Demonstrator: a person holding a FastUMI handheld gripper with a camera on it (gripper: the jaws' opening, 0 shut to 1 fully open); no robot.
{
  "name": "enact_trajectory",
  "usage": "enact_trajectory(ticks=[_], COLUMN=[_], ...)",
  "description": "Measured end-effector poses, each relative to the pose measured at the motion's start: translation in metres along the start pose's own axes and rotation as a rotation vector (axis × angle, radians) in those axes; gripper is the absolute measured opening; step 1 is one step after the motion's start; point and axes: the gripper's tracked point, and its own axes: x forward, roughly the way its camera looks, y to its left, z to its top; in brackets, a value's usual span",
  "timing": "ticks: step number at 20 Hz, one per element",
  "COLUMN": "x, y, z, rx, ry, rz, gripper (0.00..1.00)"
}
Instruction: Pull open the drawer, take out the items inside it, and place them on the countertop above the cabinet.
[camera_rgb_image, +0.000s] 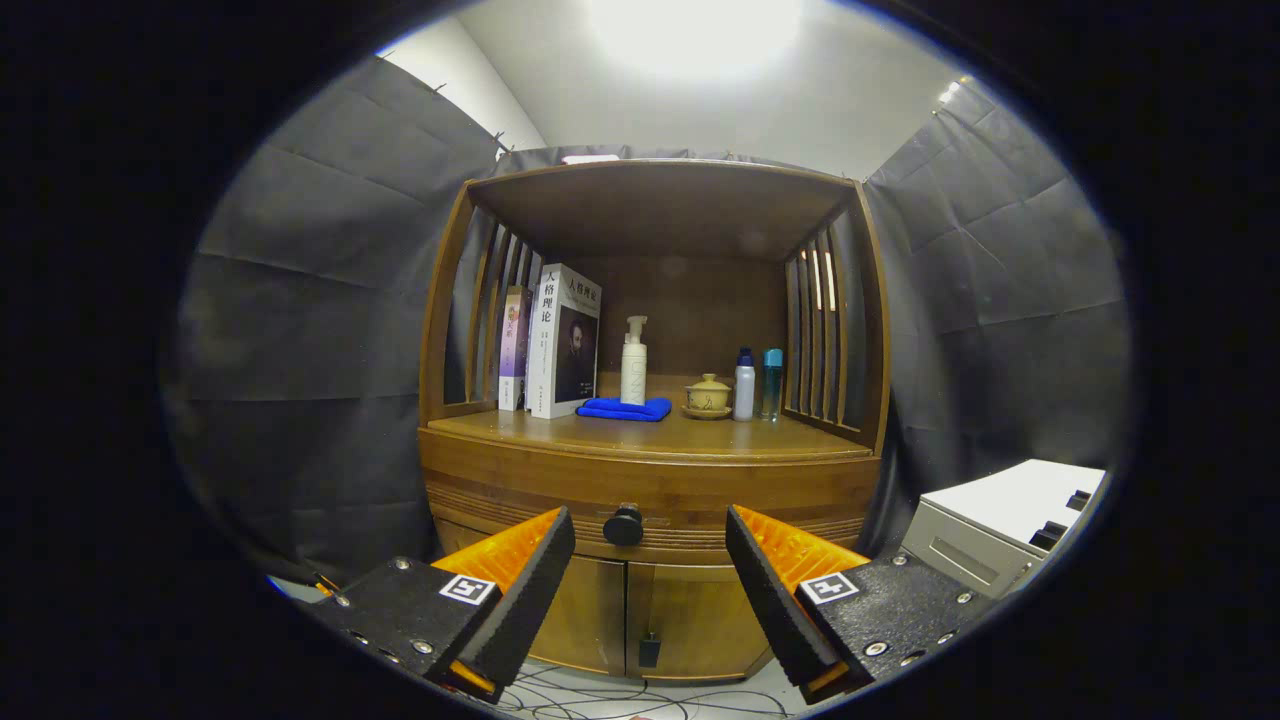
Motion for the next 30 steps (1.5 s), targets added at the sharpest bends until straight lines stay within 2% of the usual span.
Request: enact_trajectory(ticks=[9,15,24,26,30], x=[0.02,0.062,0.118,0.134,0.155], y=[0.003,-0.002,0.015,0.018,0.024], z=[-0.009,-0.029,-0.077,-0.087,-0.097], rx=[0.022,0.074,0.122,0.105,0.058], ry=[0.046,0.109,0.202,0.231,0.274], rz=[-0.011,-0.058,-0.029,-0.014,0.01], gripper=[0.95,0.95,0.95,0.93,0.74])
